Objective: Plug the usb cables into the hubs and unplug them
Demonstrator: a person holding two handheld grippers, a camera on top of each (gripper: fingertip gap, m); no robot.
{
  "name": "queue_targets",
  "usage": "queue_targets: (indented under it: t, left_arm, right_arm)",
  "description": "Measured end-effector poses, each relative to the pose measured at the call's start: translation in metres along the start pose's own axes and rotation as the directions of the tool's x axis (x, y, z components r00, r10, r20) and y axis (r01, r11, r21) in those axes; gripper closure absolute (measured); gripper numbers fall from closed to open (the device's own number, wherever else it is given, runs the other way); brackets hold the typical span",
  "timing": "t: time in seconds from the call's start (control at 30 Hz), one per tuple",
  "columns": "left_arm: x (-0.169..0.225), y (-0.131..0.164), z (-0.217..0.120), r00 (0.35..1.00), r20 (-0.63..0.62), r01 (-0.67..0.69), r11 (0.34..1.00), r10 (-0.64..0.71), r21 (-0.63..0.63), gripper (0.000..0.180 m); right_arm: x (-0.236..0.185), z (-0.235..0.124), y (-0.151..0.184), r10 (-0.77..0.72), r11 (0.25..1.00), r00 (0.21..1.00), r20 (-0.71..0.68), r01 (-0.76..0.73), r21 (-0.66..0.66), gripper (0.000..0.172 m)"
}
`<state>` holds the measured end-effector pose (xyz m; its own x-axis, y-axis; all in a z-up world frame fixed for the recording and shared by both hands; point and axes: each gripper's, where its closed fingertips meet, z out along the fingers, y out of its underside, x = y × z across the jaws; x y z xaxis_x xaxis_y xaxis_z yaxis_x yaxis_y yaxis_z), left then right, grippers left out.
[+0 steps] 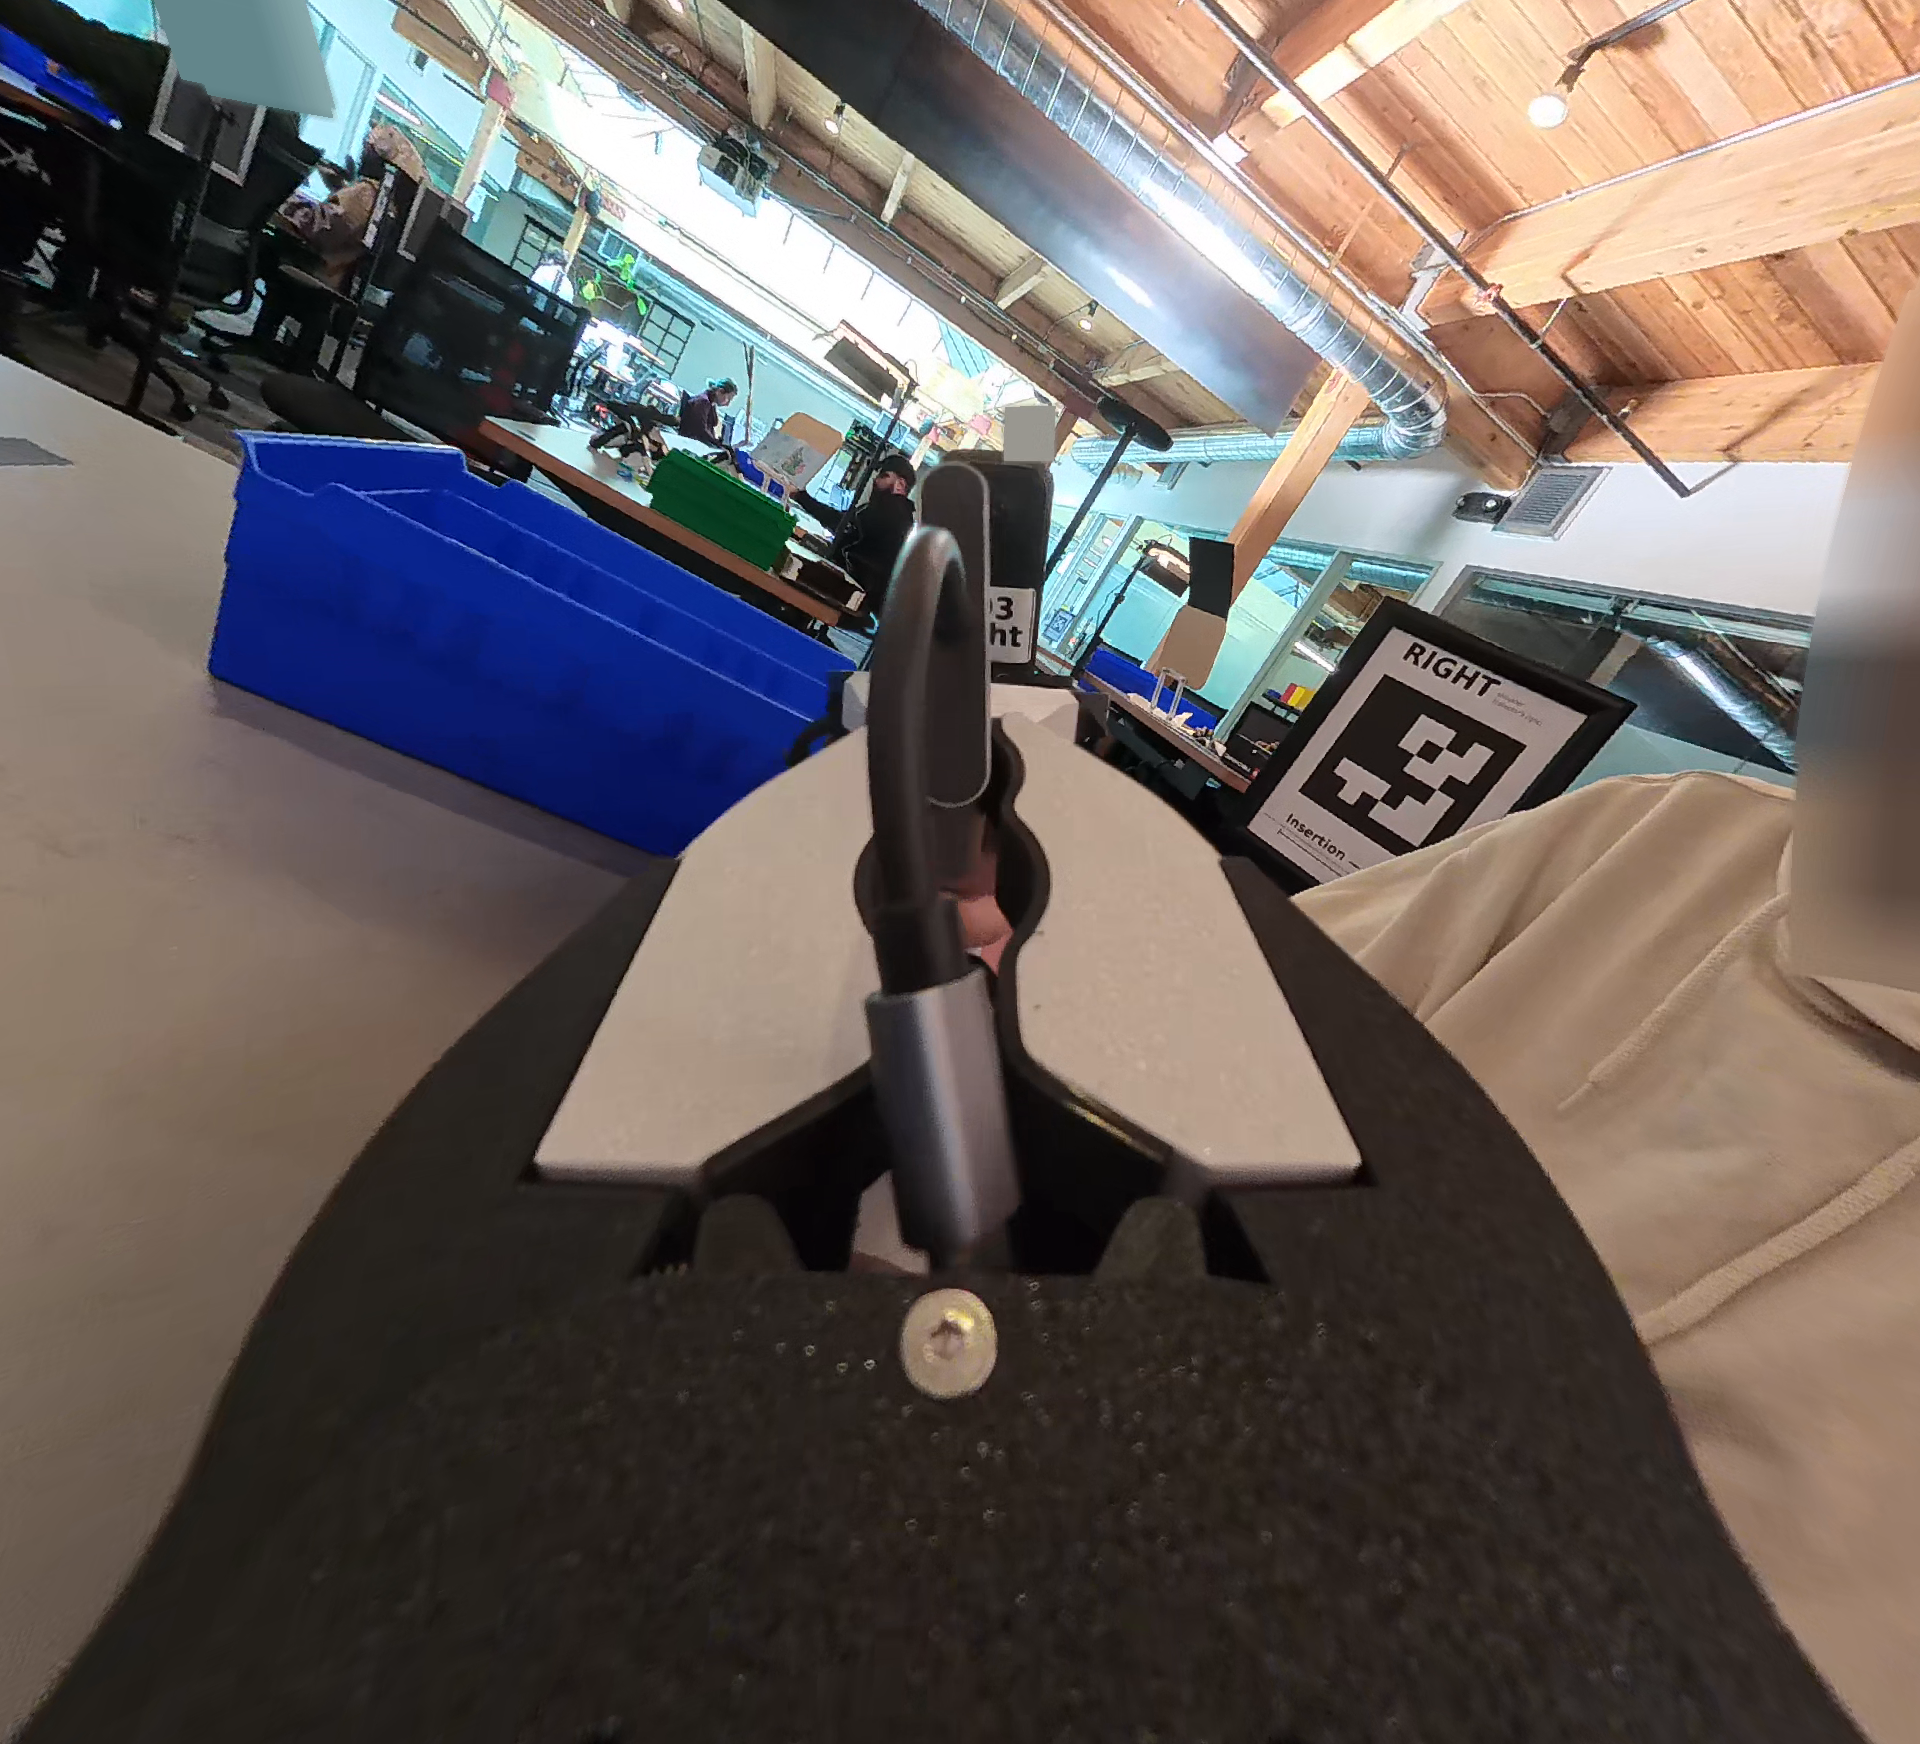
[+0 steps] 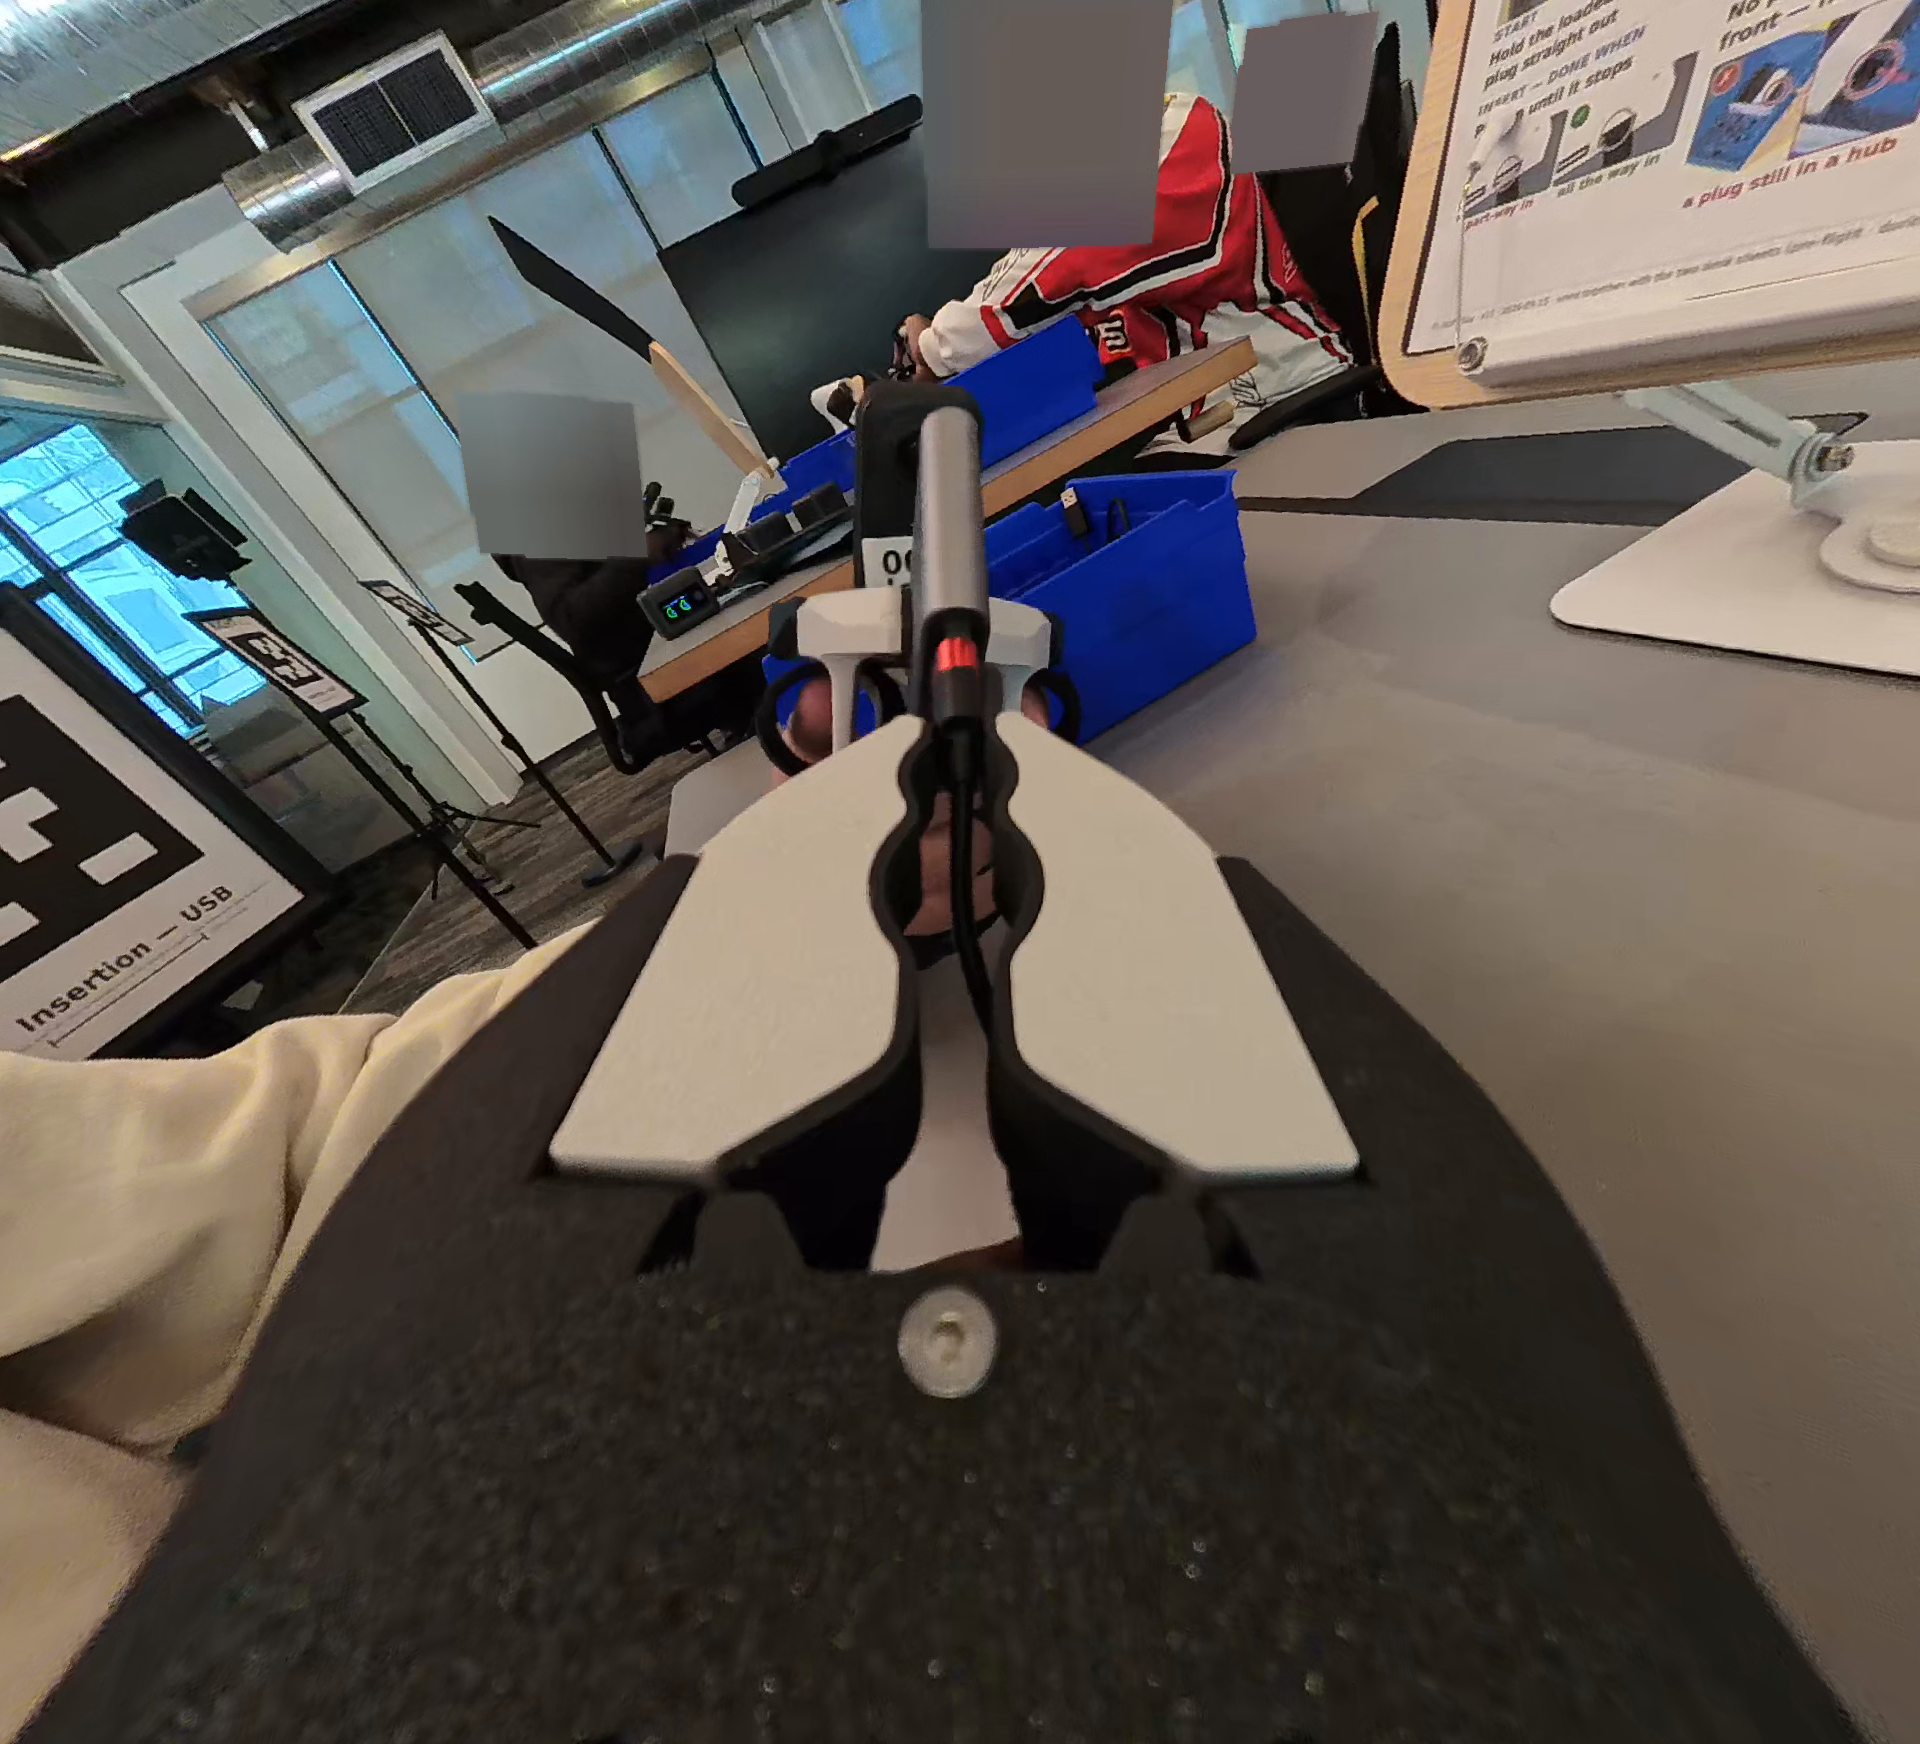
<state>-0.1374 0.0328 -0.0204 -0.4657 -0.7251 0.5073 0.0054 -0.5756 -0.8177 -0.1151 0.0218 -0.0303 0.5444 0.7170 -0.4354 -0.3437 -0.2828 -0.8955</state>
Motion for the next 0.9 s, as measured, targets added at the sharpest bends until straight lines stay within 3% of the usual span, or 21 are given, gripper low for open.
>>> queue_targets:
  t: [0.27,0.5,0.63,0.73,0.83,0.9]
  left_arm:
    - [-0.004,-0.010,-0.001,0.996,0.060,-0.067,0.996,0.063,0.059,0.169]
    - [-0.010,-0.011,-0.002,0.996,0.081,-0.038,0.996,0.032,0.075,0.169]
    - [-0.019,0.005,-0.003,0.989,0.150,0.011,0.999,-0.004,-0.045,0.164]
    - [-0.023,0.034,-0.014,0.967,0.253,0.047,0.976,0.009,-0.214,0.132]
    - [-0.002,0.051,-0.024,0.940,0.306,-0.026,0.925,0.152,-0.378,0.136]
    - [0.022,0.044,-0.022,0.911,0.287,-0.145,0.882,0.296,-0.449,0.141]
  right_arm:
    - [0.004,0.003,0.013,0.051,0.996,0.999,0.010,-0.050,-0.072,0.165]
    - [0.009,0.006,0.023,0.046,0.992,0.999,0.011,-0.044,-0.116,0.165]
    - [0.011,-0.002,0.016,0.042,0.989,0.999,-0.006,-0.043,-0.141,0.165]
    - [0.016,-0.012,0.009,0.032,0.985,0.998,-0.044,-0.040,-0.171,0.165]
    - [0.014,-0.019,0.005,-0.017,0.978,0.999,-0.045,0.007,-0.208,0.165]
    - [0.011,-0.019,0.010,-0.037,0.966,0.999,-0.038,0.026,-0.258,0.165]
